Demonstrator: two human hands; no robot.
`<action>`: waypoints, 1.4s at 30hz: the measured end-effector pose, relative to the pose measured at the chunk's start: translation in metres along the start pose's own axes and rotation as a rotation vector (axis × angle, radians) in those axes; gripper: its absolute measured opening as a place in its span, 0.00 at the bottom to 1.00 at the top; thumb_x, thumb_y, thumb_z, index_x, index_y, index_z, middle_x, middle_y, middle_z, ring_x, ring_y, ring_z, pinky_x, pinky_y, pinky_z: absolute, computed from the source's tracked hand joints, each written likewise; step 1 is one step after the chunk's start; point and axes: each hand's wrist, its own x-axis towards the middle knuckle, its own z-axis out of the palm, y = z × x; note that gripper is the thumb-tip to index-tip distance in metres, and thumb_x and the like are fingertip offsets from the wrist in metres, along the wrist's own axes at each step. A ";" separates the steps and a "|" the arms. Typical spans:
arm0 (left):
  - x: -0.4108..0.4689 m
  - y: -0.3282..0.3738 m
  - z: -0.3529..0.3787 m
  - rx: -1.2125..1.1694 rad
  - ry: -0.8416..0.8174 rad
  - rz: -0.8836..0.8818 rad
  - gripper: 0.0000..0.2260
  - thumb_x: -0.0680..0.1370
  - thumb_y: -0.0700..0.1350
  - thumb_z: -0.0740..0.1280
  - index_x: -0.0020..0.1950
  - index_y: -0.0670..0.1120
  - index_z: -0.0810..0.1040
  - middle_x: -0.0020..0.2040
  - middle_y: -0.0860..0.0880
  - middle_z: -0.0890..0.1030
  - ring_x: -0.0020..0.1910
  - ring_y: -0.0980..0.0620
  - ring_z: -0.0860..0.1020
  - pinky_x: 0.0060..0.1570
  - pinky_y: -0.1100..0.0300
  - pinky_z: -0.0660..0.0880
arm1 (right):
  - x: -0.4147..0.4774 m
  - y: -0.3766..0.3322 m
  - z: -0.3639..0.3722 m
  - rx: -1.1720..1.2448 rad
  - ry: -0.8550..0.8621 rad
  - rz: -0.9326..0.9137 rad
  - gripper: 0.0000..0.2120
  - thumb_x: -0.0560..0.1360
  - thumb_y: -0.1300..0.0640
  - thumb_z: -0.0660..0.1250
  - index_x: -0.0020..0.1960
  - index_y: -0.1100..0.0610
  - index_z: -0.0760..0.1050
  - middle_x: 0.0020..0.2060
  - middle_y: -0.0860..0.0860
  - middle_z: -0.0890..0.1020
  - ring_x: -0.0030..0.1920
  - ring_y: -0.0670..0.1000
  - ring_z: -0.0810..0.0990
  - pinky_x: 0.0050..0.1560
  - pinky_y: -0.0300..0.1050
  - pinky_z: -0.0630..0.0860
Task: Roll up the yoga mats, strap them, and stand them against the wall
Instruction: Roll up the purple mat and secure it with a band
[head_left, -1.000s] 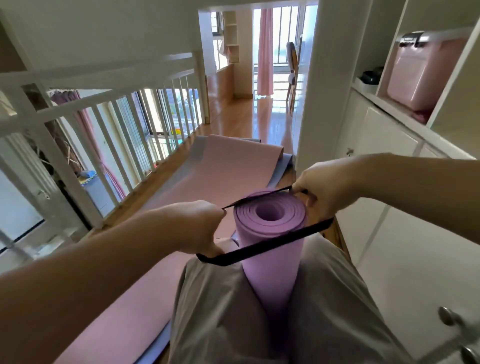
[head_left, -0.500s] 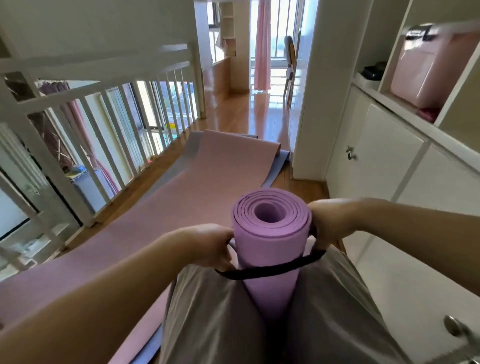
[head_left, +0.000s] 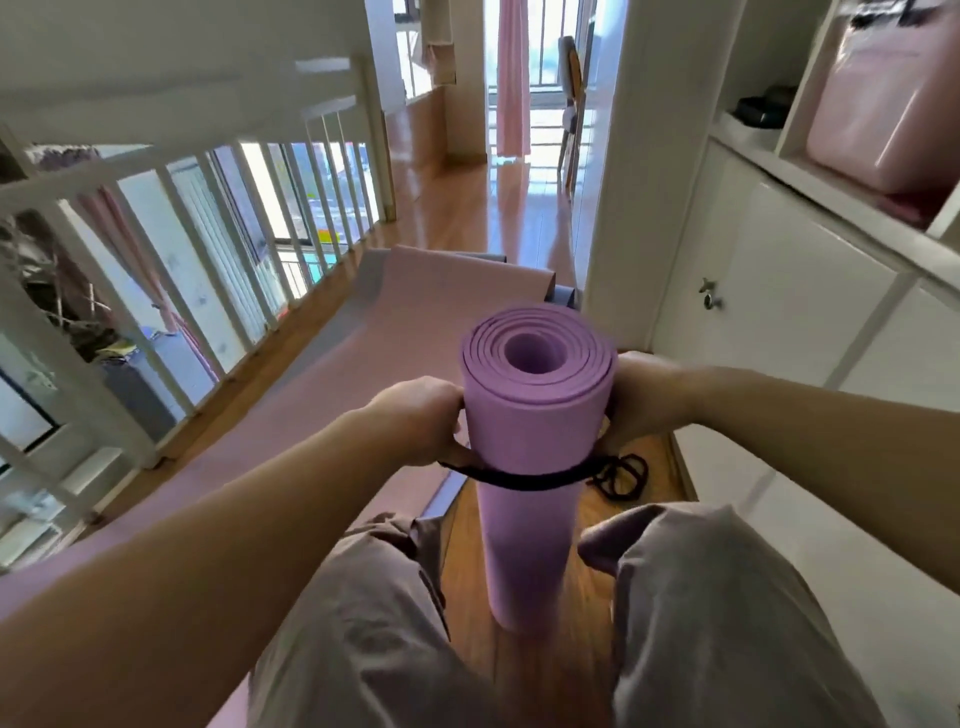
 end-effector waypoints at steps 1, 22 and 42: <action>0.012 -0.005 0.001 0.008 0.007 -0.016 0.23 0.72 0.56 0.72 0.61 0.46 0.76 0.55 0.52 0.78 0.51 0.50 0.75 0.56 0.57 0.74 | 0.010 0.005 0.000 -0.011 0.015 0.019 0.28 0.63 0.46 0.77 0.60 0.51 0.75 0.51 0.47 0.80 0.52 0.49 0.79 0.60 0.46 0.75; 0.162 -0.062 0.116 0.083 -0.286 -0.128 0.36 0.70 0.62 0.72 0.72 0.49 0.64 0.64 0.48 0.76 0.60 0.45 0.76 0.57 0.50 0.76 | 0.141 0.095 0.105 0.206 -0.150 0.164 0.32 0.65 0.43 0.76 0.65 0.48 0.70 0.50 0.41 0.76 0.49 0.45 0.76 0.47 0.41 0.79; 0.181 -0.057 0.126 -0.058 -0.176 -0.080 0.20 0.70 0.58 0.73 0.51 0.47 0.73 0.49 0.49 0.78 0.48 0.47 0.77 0.49 0.53 0.78 | 0.082 0.045 0.014 1.213 1.014 0.030 0.08 0.81 0.55 0.58 0.56 0.47 0.74 0.53 0.45 0.81 0.52 0.42 0.81 0.54 0.41 0.79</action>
